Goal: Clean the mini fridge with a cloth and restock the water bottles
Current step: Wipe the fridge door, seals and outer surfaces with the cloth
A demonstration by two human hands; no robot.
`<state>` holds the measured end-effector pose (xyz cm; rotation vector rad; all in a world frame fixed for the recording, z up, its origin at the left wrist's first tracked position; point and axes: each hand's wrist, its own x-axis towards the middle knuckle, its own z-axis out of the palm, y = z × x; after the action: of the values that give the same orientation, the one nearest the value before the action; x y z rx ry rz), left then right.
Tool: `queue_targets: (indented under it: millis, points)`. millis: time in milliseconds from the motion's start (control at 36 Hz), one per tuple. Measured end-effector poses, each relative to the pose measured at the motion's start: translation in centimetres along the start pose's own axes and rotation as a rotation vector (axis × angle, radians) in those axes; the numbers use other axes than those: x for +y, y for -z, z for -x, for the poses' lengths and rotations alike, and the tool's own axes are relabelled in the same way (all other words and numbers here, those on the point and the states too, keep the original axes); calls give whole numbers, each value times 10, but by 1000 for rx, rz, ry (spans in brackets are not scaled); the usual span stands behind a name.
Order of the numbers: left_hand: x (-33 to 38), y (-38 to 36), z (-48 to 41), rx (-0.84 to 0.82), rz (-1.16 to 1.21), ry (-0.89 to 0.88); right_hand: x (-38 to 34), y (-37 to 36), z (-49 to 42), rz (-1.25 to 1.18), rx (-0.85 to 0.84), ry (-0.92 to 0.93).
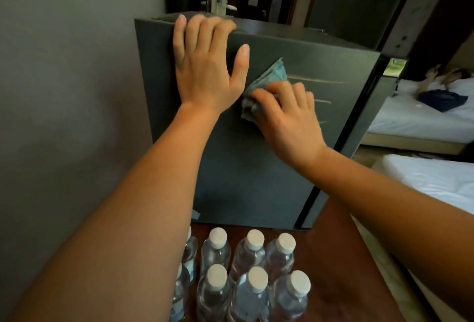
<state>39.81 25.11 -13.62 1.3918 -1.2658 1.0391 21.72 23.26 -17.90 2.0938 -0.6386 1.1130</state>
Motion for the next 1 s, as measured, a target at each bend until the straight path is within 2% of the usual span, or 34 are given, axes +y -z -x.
queue_targets:
  millis: [167,306,389,556,611,694,806,889,1000]
  points:
    - [4,-4,1,35,-4,29,8,6,5,20,-40,110]
    - [13,-4,1,38,-11,73,21,16,-22,24,57,-55]
    - [15,-3,1,27,-17,79,19,15,-15,22,33,-72]
    - [20,1,2,-4,-22,92,21,13,29,39,-100,107]
    - [25,2,1,-12,-5,43,29,17,26,55,-95,133]
    - [36,1,2,-28,51,-57,43,26,1,74,-24,56]
    - [41,0,3,-29,110,-46,52,32,-21,98,20,-22]
    - [37,0,4,-79,125,-63,48,25,-4,77,-13,0]
    - [41,2,0,-118,121,-76,41,17,39,63,-123,135]
